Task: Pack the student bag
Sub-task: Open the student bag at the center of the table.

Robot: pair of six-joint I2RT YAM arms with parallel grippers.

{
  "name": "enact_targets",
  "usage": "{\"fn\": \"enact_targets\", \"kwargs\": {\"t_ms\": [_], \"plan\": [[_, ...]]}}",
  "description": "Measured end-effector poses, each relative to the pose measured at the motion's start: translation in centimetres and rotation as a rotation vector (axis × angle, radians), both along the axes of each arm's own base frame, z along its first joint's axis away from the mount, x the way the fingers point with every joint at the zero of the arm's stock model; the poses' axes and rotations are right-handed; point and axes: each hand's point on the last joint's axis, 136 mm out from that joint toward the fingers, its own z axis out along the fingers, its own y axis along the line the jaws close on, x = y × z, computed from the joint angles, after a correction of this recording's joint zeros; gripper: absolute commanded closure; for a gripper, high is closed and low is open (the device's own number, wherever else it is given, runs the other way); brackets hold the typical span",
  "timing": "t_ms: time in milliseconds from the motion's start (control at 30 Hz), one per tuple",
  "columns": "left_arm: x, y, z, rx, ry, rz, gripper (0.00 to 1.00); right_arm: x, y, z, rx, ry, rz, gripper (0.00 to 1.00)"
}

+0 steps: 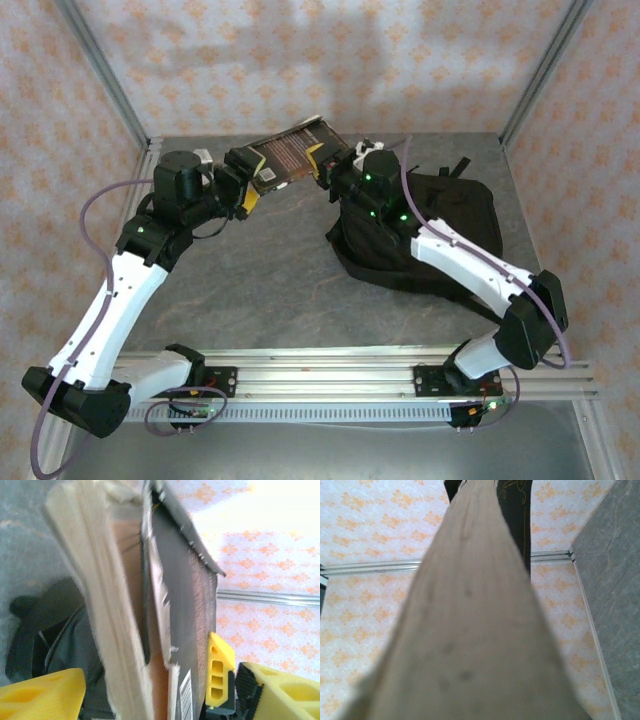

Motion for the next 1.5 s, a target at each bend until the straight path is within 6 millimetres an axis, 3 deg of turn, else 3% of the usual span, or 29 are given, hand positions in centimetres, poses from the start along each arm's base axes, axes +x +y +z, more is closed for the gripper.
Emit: {"fn": "enact_targets", "kwargs": {"t_ms": [167,433,733,800,967,1067,1167,1333,1500], "plan": [[1.0,-0.1,1.7,-0.039,-0.065,0.020,0.47,-0.7,-0.9,1.0,0.072,-0.009,-0.011,1.00],[2.7,-1.1,2.1,-0.060,-0.100,-0.003,0.68,-2.3,-2.8,2.1,0.115,-0.033,-0.035,1.00],[3.7,-3.0,2.8,-0.091,-0.131,-0.090,0.66,-2.2,-2.9,1.6,0.116,-0.025,-0.043,1.00],[3.7,-3.4,2.6,-0.094,-0.124,-0.107,0.71,-2.2,-3.0,1.2,0.111,-0.019,-0.047,1.00],[3.6,-3.8,2.6,-0.097,-0.129,-0.134,0.94,-2.2,-3.2,0.4,0.107,-0.004,-0.059,1.00],[3.6,-3.9,2.8,-0.095,-0.140,-0.143,1.00,-2.4,-3.5,0.7,0.109,-0.007,-0.069,1.00],[3.4,-4.2,2.8,-0.092,-0.142,-0.153,1.00,-2.5,-3.8,0.6,0.094,-0.001,-0.077,1.00],[3.2,-3.7,1.8,-0.028,-0.116,-0.146,1.00,-2.5,-4.2,-0.7,-0.038,-0.007,-0.089,0.54],[2.0,-0.2,1.5,0.198,-0.074,-0.030,1.00,-2.6,-6.6,-4.0,-0.447,0.001,-0.137,0.38]]}}
